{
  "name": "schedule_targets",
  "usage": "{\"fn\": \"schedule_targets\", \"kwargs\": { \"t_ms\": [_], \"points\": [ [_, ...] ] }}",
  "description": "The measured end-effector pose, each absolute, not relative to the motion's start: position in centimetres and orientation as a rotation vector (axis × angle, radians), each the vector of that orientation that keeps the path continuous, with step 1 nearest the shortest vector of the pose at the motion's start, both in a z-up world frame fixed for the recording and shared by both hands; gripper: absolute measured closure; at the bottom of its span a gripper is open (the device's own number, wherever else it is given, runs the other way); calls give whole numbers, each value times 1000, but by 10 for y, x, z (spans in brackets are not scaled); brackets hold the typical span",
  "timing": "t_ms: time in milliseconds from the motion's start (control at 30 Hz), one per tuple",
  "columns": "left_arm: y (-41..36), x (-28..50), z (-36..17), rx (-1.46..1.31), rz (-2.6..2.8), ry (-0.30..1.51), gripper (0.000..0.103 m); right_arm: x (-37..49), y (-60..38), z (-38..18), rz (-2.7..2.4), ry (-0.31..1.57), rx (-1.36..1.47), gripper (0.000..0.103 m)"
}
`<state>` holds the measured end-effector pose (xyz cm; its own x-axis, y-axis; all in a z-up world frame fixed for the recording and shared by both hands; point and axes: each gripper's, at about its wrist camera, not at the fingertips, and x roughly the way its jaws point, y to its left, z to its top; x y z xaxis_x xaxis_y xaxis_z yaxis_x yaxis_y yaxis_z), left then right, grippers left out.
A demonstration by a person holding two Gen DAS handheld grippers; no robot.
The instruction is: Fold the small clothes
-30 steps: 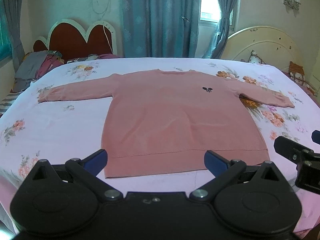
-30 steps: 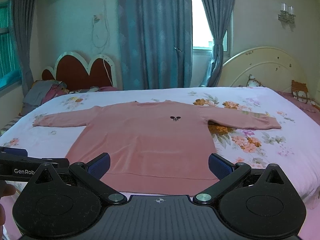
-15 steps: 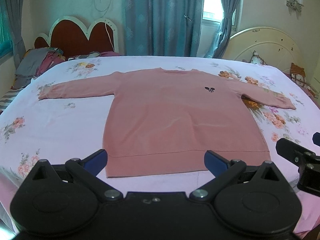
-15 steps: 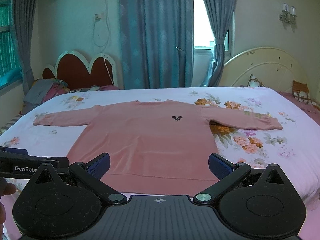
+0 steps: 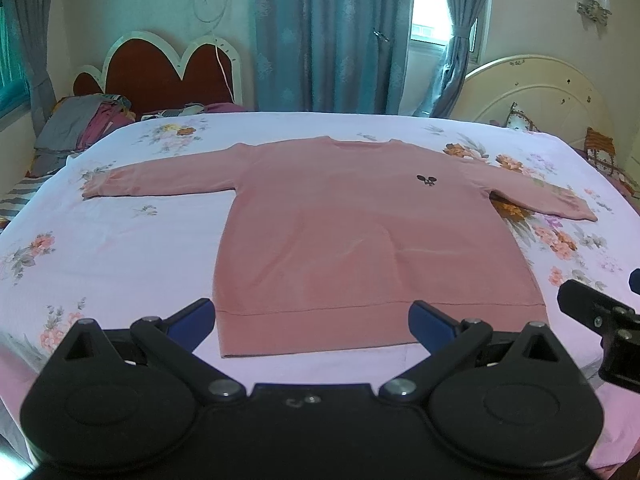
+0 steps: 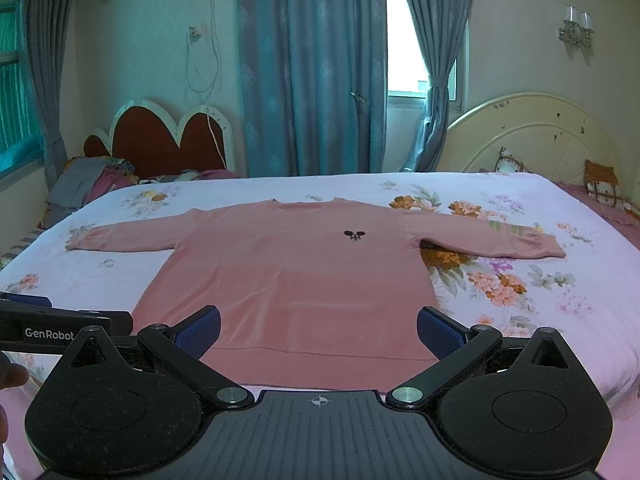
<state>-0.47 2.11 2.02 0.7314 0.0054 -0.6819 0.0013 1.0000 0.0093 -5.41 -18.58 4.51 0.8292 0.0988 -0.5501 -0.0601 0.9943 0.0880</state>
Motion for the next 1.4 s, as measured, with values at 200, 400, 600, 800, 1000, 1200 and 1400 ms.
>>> {"fn": "schedule_targets", "kwargs": {
  "t_ms": [200, 400, 600, 800, 1000, 1200, 1400],
  "points": [
    [22, -3, 19, 6, 5, 751, 0, -53, -186, 43, 78, 583, 70, 0],
    [25, 0, 17, 2, 8, 759, 0, -51, -186, 42, 73, 591, 72, 0],
    [26, 6, 13, 8, 18, 769, 0, -45, -187, 39, 74, 600, 78, 0],
    [30, 17, 5, 8, 24, 791, 0, -35, -189, 34, 57, 613, 79, 0],
    [30, 31, 0, 26, 14, 799, 0, -21, -188, 30, 39, 616, 62, 0],
    [34, 54, -5, 27, 5, 812, 0, -1, -187, 23, 20, 628, 56, 0],
    [38, 87, -12, 43, -28, 809, 0, 30, -186, 17, -9, 631, 47, 0]
  ]
}}
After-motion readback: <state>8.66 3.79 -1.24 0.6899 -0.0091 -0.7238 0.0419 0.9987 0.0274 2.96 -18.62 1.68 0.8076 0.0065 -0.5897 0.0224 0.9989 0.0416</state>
